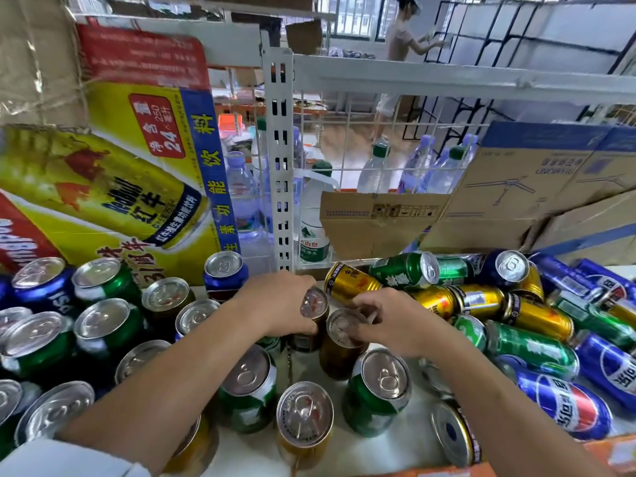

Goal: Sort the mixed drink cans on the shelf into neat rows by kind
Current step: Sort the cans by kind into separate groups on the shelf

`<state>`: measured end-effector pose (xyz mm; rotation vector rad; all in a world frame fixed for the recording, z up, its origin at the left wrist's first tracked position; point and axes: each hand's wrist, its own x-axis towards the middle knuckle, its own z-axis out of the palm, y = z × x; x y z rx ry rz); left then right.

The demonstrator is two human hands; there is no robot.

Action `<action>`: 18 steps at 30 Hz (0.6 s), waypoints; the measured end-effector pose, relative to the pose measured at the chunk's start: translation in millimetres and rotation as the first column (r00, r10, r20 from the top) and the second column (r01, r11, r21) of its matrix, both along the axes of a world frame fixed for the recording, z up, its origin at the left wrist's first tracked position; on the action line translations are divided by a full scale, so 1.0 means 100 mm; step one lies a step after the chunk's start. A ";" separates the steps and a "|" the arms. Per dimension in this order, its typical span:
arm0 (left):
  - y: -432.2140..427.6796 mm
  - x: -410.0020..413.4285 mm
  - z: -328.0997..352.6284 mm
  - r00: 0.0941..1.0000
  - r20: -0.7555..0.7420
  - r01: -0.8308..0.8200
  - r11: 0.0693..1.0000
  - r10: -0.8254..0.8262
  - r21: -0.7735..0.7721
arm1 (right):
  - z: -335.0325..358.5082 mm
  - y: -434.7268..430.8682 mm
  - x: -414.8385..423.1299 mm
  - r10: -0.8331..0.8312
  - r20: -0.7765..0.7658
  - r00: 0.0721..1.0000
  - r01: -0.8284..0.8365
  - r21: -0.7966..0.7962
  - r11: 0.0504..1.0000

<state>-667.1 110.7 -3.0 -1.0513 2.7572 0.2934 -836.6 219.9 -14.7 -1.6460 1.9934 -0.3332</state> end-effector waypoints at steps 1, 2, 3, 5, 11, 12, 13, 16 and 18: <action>0.00 -0.01 0.01 1.000 0.019 0.002 1.000 -0.003 0.004 | -0.02 0.00 -0.03 0.006 0.023 1.000 -0.006 -0.002 1.000; -0.01 -0.01 0.02 0.999 0.033 0.002 1.000 -0.002 0.015 | -0.03 0.01 -0.06 0.008 0.042 0.999 -0.008 -0.007 1.000; -0.01 -0.02 0.03 0.999 0.035 -0.003 0.999 0.001 0.034 | -0.03 0.02 -0.11 0.001 0.052 0.999 0.000 -0.018 1.000; -0.01 -0.06 0.07 1.000 0.008 -0.014 0.996 0.014 0.085 | -0.02 0.05 -0.24 -0.047 0.014 0.999 0.047 -0.039 0.998; 0.00 -0.41 0.16 1.000 -0.026 0.012 0.995 -0.009 0.102 | -0.13 0.13 -0.69 -0.046 -0.439 0.897 0.016 -0.072 0.997; 0.00 -0.50 0.15 1.000 -0.012 0.026 0.997 -0.025 0.078 | -0.19 0.14 -0.72 -0.008 -0.495 0.869 -0.015 -0.042 0.999; 0.01 -0.60 0.14 0.999 -0.001 0.040 0.997 -0.040 0.060 | -0.25 0.14 -0.74 0.028 -0.534 0.845 -0.042 -0.015 0.999; 0.05 -0.91 0.02 0.998 0.024 0.055 0.997 -0.056 0.047 | -0.39 0.12 -0.76 0.115 -0.588 0.800 -0.099 0.060 0.993; 0.06 -1.07 -0.09 0.994 0.052 0.092 0.996 -0.093 0.014 | -0.42 0.11 -0.75 0.123 -0.608 0.784 -0.112 0.056 0.992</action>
